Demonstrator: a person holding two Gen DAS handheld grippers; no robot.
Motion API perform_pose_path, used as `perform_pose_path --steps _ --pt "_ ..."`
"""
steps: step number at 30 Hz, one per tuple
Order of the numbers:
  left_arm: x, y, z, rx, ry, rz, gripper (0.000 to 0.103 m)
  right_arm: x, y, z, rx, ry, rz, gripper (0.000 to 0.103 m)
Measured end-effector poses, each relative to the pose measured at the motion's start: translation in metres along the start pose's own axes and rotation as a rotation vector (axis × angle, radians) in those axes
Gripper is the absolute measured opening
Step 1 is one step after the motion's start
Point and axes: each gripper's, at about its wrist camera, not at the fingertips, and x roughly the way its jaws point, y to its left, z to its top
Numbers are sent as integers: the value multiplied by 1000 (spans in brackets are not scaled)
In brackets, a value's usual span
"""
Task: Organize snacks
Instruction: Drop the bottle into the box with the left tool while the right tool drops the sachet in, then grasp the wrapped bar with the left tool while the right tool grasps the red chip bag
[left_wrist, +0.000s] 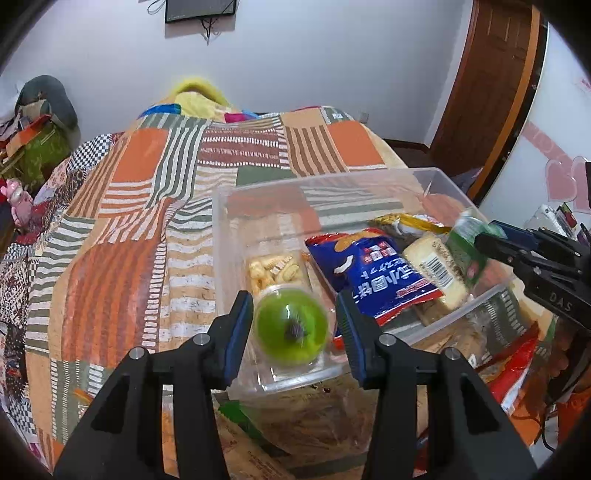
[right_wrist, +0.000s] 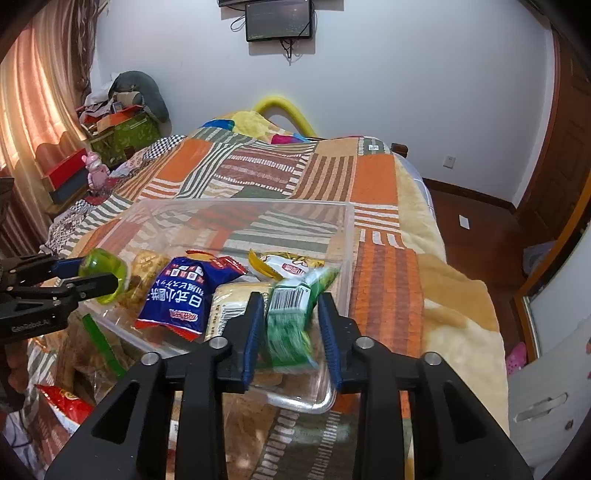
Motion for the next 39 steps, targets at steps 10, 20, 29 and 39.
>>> perform_pose_path --steps 10,20,29,39 --pt "-56 23 -1 -17 -66 30 58 -41 22 5 -26 -88 -7 71" --pt "-117 78 -46 -10 -69 123 71 -69 51 -11 8 -137 7 103" --pt "-107 133 -96 -90 19 158 71 -66 72 -44 88 -84 6 103" --pt "-65 166 -133 -161 107 138 71 -34 90 -66 270 16 27 103"
